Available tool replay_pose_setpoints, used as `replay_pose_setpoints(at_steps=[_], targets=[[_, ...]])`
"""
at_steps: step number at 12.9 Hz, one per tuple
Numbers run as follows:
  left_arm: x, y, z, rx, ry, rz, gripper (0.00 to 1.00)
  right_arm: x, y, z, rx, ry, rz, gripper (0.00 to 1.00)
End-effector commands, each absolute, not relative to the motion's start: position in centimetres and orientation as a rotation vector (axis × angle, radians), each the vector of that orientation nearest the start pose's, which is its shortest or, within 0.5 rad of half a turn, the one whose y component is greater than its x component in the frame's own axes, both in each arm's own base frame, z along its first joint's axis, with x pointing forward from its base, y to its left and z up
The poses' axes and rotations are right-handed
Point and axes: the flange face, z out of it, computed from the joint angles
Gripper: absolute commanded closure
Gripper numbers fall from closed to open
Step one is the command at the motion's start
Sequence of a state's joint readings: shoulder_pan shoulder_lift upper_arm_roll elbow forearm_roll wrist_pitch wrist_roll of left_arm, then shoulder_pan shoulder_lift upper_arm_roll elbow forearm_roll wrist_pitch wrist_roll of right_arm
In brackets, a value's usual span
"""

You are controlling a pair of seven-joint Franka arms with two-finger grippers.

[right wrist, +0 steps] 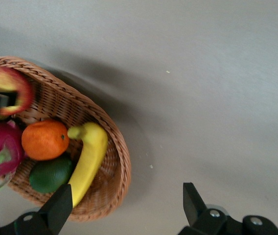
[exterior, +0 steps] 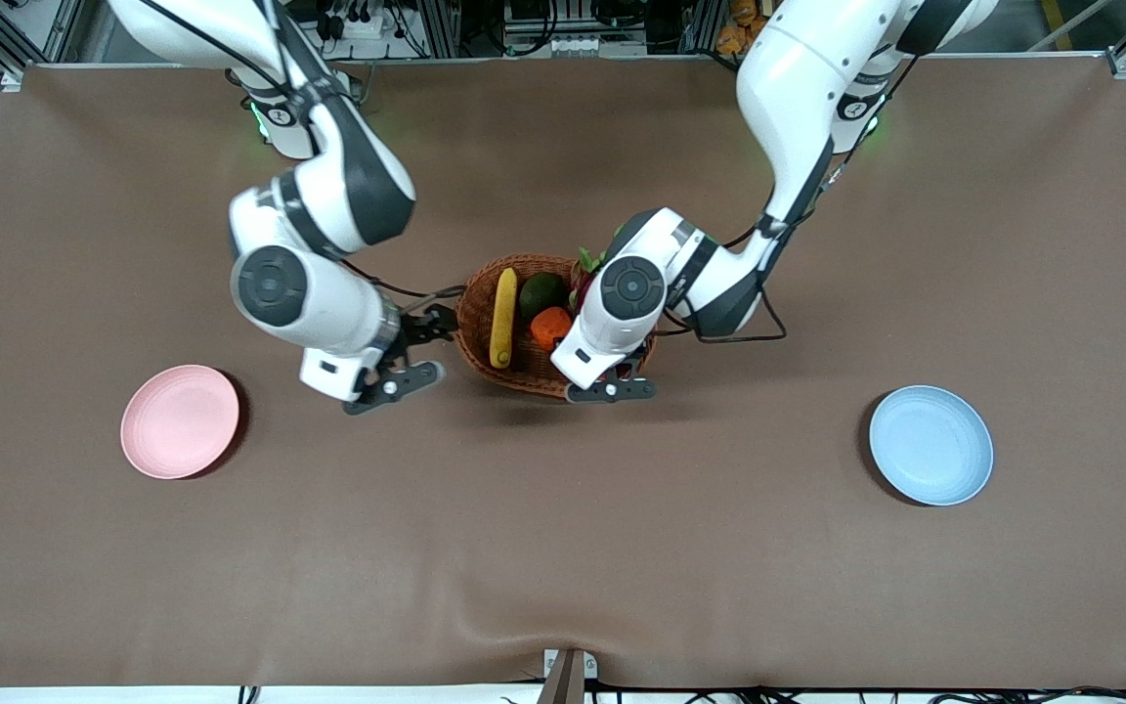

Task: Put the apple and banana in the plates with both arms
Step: 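Close the left gripper on the red apple and lift it, then carry the apple with the left gripper over the blue plate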

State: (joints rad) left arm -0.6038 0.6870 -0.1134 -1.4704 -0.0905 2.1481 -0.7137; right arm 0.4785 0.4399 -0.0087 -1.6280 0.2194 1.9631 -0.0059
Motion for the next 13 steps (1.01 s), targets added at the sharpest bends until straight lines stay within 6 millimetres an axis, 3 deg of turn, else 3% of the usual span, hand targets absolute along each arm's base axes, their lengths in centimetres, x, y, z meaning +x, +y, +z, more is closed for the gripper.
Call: replay_pose_setpoints(at_steps=[1, 3, 6, 8, 10, 13], targets=[[56.4, -41.2, 37.7, -3.226, -0.212, 0.111, 1.0, 58.5, 31.9, 34.3, -2.908, -0.582, 0.218, 0.0], [58.1, -35.9, 41.8, -3.203, -0.281, 0.134, 1.0, 58.3, 31.3, 33.3, -2.914, -0.572, 0.239, 0.0], [61.3, -26.0, 43.8, -3.183, -0.22, 0.207, 1.0, 57.9, 32.3, 33.2, -2.913, -0.596, 0.206, 0.0], [63.7, -18.5, 43.4, -3.194, -0.17, 0.229, 1.0, 57.9, 32.8, 32.6, -2.912, -0.604, 0.193, 0.0], [65.0, -11.9, 41.5, -3.202, -0.133, 0.269, 1.0, 57.6, 34.9, 31.2, -2.922, -0.667, 0.133, 0.0], [66.5, -1.6, 37.1, -3.234, -0.068, 0.311, 1.0, 57.1, 36.9, 29.4, -2.939, -0.729, 0.077, 0.0]])
